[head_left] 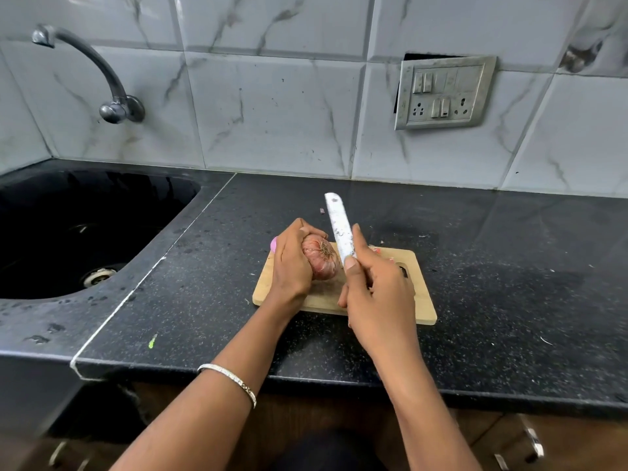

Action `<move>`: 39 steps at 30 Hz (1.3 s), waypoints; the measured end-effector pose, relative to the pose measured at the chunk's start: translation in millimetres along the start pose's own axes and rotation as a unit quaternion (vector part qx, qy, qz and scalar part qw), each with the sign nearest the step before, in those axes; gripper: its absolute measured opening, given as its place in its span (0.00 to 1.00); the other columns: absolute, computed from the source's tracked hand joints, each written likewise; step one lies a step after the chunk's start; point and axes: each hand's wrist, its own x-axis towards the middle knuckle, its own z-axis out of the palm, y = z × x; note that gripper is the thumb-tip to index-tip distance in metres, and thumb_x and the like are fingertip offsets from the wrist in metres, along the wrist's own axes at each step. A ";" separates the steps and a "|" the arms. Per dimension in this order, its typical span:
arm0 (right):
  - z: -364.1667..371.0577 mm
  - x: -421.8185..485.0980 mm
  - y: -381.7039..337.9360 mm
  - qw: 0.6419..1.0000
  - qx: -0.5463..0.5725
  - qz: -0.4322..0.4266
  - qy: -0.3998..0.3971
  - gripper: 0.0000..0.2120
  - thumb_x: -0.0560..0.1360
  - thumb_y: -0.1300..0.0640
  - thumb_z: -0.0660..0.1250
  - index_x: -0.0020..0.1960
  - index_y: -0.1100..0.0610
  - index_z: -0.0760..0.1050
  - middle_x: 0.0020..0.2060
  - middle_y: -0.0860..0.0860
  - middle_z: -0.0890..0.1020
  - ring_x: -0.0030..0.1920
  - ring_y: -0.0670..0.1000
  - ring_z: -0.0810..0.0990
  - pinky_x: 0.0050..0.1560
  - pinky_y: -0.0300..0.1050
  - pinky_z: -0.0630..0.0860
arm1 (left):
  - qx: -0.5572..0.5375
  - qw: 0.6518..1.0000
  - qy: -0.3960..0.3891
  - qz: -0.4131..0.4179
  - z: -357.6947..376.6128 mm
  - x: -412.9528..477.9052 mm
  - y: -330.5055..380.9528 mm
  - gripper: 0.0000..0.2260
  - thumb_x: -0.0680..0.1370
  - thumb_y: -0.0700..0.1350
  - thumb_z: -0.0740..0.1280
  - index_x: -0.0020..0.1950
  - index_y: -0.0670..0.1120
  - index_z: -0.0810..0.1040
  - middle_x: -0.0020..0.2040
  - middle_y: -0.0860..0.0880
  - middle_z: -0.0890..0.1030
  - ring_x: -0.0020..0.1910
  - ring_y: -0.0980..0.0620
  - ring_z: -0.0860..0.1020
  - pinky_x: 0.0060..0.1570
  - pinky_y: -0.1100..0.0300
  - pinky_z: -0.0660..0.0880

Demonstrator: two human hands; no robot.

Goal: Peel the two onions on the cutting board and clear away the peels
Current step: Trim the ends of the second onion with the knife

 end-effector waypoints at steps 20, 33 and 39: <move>-5.0 -15.6 -20.8 0.986 -0.152 -0.055 0.036 0.25 0.83 0.55 0.59 0.78 0.42 0.63 0.36 0.47 0.80 0.33 0.47 0.68 0.28 0.38 0.61 | 0.030 0.999 -0.006 0.013 -0.2 0.5 -1.7 0.15 0.75 0.51 0.56 0.32 0.56 0.76 0.35 0.53 0.76 0.40 0.48 0.75 0.47 0.41 0.74; 14.4 -19.1 -28.8 0.951 -0.304 -0.032 0.043 0.32 0.80 0.58 0.65 0.80 0.42 0.58 0.36 0.48 0.80 0.33 0.52 0.77 0.30 0.45 0.67 | 0.001 0.999 -0.005 -0.032 1.9 2.9 -1.0 0.20 0.79 0.46 0.58 0.26 0.54 0.72 0.30 0.56 0.72 0.34 0.51 0.70 0.38 0.52 0.68; 8.1 1.1 -21.4 0.943 -0.332 -0.015 0.010 0.32 0.84 0.60 0.55 0.82 0.43 0.46 0.45 0.51 0.79 0.40 0.53 0.73 0.37 0.47 0.67 | 0.030 0.999 -0.013 0.018 2.2 0.8 -1.7 0.17 0.75 0.48 0.56 0.38 0.40 0.79 0.34 0.55 0.76 0.37 0.56 0.74 0.41 0.59 0.72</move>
